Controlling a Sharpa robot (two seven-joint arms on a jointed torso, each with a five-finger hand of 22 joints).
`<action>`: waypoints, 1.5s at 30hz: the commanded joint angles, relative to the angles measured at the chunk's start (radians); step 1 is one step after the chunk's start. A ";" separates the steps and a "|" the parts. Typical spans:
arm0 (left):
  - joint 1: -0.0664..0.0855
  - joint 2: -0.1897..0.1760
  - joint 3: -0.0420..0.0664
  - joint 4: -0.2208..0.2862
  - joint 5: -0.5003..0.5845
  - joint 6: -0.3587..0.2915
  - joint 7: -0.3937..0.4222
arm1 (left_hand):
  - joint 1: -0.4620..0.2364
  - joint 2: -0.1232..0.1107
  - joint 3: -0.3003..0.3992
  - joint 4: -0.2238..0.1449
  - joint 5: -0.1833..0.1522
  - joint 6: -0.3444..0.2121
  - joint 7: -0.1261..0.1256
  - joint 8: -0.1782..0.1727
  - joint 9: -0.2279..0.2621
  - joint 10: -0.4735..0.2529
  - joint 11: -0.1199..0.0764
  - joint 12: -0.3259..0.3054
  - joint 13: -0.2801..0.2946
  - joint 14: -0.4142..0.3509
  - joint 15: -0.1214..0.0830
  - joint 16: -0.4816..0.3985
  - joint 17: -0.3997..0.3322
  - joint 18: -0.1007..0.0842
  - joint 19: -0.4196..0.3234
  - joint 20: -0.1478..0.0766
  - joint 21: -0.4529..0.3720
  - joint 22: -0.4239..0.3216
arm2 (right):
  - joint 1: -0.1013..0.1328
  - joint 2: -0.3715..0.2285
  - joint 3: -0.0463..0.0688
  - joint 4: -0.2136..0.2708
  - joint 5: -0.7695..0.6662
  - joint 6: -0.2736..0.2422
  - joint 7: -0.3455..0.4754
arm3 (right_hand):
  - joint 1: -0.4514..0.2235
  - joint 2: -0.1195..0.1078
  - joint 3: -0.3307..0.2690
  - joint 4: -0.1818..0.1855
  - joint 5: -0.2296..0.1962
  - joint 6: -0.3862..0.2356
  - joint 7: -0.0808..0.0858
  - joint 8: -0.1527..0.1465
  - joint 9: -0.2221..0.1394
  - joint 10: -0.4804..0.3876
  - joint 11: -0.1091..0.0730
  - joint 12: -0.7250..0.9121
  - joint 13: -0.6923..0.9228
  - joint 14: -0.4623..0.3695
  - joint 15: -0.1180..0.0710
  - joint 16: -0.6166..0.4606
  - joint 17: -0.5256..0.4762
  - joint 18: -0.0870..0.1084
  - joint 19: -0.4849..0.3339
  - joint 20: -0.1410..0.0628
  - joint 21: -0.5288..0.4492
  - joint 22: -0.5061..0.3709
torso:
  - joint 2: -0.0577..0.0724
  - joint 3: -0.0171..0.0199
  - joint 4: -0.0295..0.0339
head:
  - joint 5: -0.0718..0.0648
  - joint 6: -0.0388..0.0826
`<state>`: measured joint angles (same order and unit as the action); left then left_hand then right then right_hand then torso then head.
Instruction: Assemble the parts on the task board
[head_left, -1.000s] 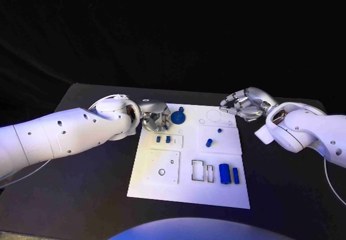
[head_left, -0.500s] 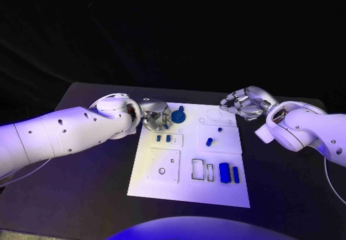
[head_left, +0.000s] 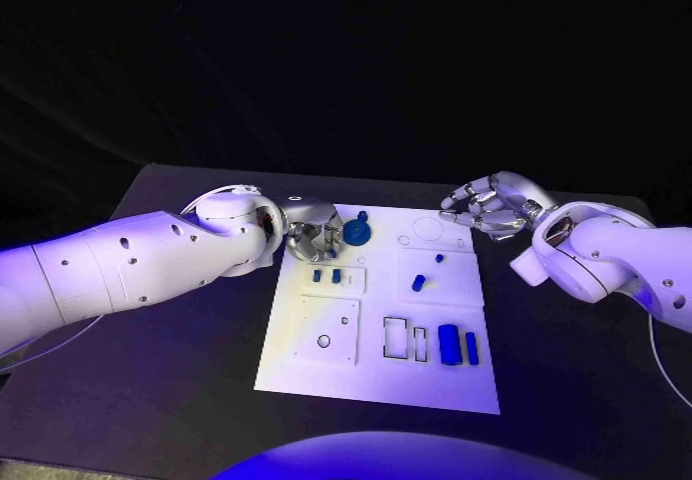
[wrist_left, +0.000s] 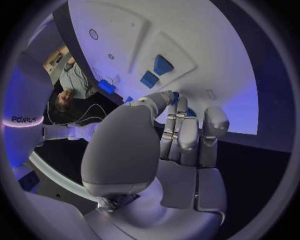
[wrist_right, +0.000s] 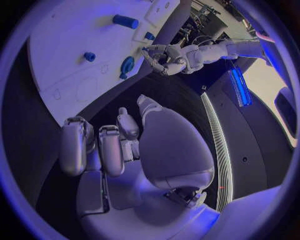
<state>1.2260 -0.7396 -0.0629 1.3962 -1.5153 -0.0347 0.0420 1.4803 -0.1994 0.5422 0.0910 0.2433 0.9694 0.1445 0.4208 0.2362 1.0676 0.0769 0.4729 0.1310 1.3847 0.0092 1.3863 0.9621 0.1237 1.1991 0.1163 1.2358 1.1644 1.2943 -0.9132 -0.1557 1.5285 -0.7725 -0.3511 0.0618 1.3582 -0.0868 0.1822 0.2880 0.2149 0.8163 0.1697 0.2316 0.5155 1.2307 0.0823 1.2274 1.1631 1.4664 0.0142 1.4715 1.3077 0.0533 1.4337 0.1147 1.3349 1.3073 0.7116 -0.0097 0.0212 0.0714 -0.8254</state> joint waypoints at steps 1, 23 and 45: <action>-0.002 0.001 -0.002 -0.001 -0.022 0.036 -0.012 | -0.013 0.000 -0.004 -0.003 -0.006 0.007 -0.004 -0.003 0.002 0.005 -0.004 -0.006 0.002 0.004 -0.003 0.005 0.001 -0.006 -0.009 -0.001 -0.003 0.000 | -0.001 0.001 0.000 0.002 -0.006 0.012 0.005 | 0.001 0.003 -0.002 -0.001 -0.004 0.001 -0.001 0.003 -0.001 -0.001 0.001 -0.004 -0.001 0.049 -0.006 -0.007 0.052 0.007 -0.003 -0.001 -0.003 0.113 | 0.000 0.0003 -0.0003 | 0.002 -0.001; -0.002 0.007 -0.006 -0.008 -0.021 0.039 -0.008 | -0.040 -0.006 -0.013 -0.009 -0.010 -0.008 -0.008 -0.034 0.003 -0.047 -0.001 0.007 0.029 -0.006 -0.002 0.008 -0.005 -0.003 -0.027 -0.002 -0.023 -0.017 | -0.001 0.001 0.000 0.001 -0.006 0.012 0.005 | 0.001 0.006 -0.001 -0.001 -0.004 0.001 -0.001 0.004 -0.002 0.000 0.001 -0.005 -0.002 0.050 -0.007 -0.008 0.053 0.007 -0.003 -0.002 -0.006 0.111 | 0.000 -0.0015 0.0003 | 0.001 0.000; -0.003 0.003 -0.006 -0.008 -0.012 0.034 -0.009 | -0.071 -0.013 -0.018 -0.015 -0.010 -0.026 -0.008 -0.084 0.007 -0.161 0.012 0.116 0.102 -0.027 0.009 0.009 -0.034 0.002 -0.045 0.005 -0.047 -0.035 | -0.001 0.000 0.000 0.000 -0.006 0.012 0.005 | 0.001 0.006 -0.001 -0.001 -0.004 0.001 -0.001 0.004 -0.002 0.000 0.001 -0.005 -0.002 0.050 -0.007 -0.008 0.053 0.007 -0.003 -0.002 -0.006 0.111 | 0.000 -0.0011 -0.0002 | 0.002 -0.001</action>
<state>1.2244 -0.7370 -0.0685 1.3887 -1.5264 -0.0226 0.0383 1.4198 -0.2099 0.5270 0.0758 0.2384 0.9507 0.1340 0.3392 0.2458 0.9110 0.0896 0.5845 0.2324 1.3629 0.0164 1.3960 0.9295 0.1238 1.1592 0.1234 1.1937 1.1305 1.2943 -0.9131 -0.1557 1.5279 -0.7725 -0.3510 0.0620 1.3582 -0.0868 0.1822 0.2880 0.2150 0.8163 0.1697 0.2316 0.5145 1.2307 0.0822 1.2274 1.1622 1.4664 0.0142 1.4658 1.3074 0.0532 1.4337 0.1147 1.3349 1.3076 0.7112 -0.0108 0.0210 0.0732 -0.8265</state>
